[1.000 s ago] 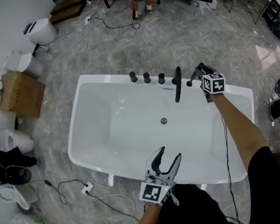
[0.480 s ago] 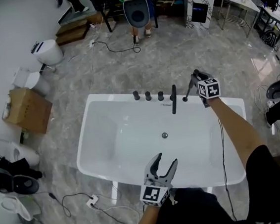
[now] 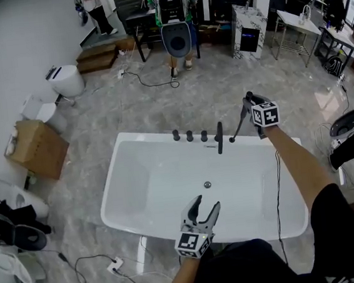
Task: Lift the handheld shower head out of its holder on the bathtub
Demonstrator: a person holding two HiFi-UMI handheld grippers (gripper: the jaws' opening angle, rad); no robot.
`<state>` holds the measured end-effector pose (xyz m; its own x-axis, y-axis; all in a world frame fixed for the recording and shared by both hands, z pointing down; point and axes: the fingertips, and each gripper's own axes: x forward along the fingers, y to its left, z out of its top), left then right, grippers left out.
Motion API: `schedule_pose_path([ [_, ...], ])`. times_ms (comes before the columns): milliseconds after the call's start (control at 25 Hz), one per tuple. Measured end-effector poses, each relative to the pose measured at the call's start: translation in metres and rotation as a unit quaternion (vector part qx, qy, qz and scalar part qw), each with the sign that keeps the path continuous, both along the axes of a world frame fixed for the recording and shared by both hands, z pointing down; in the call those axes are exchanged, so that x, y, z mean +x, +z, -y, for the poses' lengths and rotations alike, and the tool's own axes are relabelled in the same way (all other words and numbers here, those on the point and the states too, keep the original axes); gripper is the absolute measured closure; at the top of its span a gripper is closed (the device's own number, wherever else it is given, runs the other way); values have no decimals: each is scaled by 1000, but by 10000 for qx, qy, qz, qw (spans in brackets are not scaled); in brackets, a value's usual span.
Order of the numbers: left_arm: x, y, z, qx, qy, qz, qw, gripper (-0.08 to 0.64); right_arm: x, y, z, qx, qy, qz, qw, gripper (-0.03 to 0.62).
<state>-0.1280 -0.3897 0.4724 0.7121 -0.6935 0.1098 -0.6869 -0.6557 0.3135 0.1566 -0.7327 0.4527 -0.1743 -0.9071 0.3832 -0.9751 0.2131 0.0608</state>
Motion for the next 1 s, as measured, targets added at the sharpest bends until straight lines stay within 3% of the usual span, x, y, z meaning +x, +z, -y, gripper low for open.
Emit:
schedule_pose_path([
  [200,-8,-21,-10,206,115,-117,9997,321,-11,-39,-8,167,78,-68,9998,469],
  [400,-26,-44,-9,285,52,-174,9994,321,-20,-65,-13,305,269,204,9990,468],
  [680,-36,-45,-10,400,214,-182,9988,321,-21,-69,-22,309,331,65,9990,469],
  [1000,-21,-54,0,396,340,-165,9985,325,-9,-62,-28,323,444,106,9984,469],
])
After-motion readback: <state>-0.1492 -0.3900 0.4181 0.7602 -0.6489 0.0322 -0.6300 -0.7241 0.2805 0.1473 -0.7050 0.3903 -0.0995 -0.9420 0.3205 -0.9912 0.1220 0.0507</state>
